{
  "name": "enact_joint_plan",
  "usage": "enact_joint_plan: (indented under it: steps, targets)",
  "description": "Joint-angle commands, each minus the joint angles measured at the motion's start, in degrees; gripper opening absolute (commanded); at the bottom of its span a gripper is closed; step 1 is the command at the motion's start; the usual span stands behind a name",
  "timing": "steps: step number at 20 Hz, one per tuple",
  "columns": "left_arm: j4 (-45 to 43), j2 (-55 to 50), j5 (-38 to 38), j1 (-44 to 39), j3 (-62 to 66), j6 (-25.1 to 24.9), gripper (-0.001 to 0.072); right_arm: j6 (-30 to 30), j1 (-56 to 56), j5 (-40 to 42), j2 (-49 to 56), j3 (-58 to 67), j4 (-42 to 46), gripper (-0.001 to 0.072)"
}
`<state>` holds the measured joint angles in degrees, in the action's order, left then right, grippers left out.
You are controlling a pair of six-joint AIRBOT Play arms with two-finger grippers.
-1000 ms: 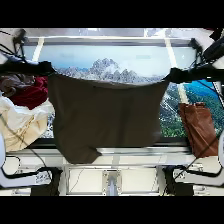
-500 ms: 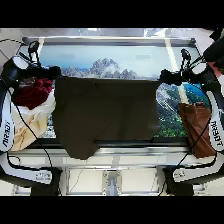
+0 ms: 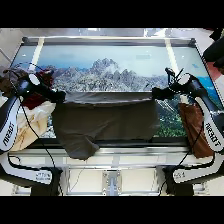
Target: Fold the shirts.
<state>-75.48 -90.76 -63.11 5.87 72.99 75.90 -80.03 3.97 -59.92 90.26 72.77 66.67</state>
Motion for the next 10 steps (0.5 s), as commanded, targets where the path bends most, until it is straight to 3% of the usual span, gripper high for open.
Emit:
enact_joint_plan:
  steps: [1, 2, 3, 4, 5, 10]
  targets:
    - [-0.8, -0.2, 0.0, -0.2, -4.4, 0.0, 0.0014, -0.1, -0.4, 1.5, 0.0, -3.4, 0.7, 0.001]
    - [-0.1, -0.2, -0.2, -0.2, -4.6, 0.0, 0.0025, -0.1, -0.4, 1.4, 0.0, -3.3, -0.3, 0.0049]
    - [1.8, 0.1, -0.2, -0.2, -4.5, 0.0, 0.0218, -0.1, -0.4, 1.2, -0.3, -3.2, -1.8, 0.0222]
    - [4.8, 0.6, -0.1, -0.1, -4.4, 0.0, 0.0545, -0.1, -0.4, 0.4, -0.9, -2.6, -2.8, 0.0415]
    - [7.5, 1.6, -0.2, 0.2, -4.1, 0.0, 0.07, -0.1, -0.4, -1.8, -1.7, -1.3, -2.9, 0.0424]
    - [10.8, 17.9, -4.8, 5.0, -5.3, -0.2, 0.0707, 0.0, 1.5, -17.4, -13.3, 6.5, 11.4, 0.042]
